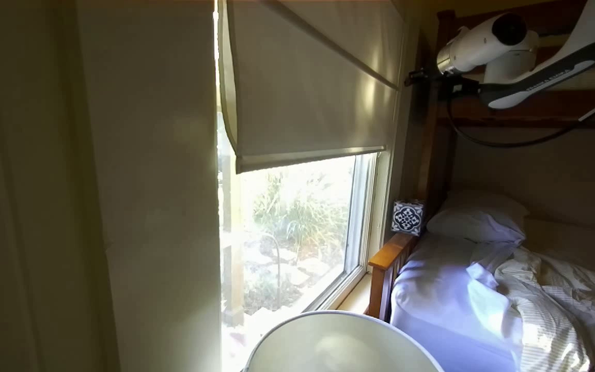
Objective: Lift up the curtain railing
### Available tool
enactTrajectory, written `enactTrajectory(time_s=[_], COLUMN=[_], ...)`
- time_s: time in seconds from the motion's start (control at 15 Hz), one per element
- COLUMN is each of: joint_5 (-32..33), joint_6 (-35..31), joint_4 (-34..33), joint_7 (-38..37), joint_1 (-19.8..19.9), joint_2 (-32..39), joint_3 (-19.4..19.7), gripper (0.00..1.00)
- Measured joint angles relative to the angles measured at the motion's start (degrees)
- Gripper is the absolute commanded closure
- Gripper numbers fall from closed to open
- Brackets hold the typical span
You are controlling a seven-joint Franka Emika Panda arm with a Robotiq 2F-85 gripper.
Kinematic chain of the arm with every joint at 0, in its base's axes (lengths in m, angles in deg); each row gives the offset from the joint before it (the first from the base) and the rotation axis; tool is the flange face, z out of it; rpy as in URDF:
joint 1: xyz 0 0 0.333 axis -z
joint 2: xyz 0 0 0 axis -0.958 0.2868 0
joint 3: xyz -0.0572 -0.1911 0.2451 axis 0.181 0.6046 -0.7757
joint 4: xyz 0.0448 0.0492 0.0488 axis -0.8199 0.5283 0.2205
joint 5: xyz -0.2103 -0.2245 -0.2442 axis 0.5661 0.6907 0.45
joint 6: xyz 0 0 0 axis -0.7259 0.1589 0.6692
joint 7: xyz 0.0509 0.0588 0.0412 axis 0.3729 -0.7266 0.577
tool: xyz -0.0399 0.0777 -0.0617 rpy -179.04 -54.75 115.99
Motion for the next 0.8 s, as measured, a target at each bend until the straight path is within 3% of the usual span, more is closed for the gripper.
enactTrajectory(time_s=[0.27,0.8], joint_5=[-0.2,-4.7], joint_6=[0.5,-3.5], joint_4=[10.1,31.1], joint_7=[11.1,35.3], joint_1=[-2.1,-4.5], joint_2=[-4.1,-7.9], joint_3=[-2.1,-2.5], gripper=[0.01,0.0])
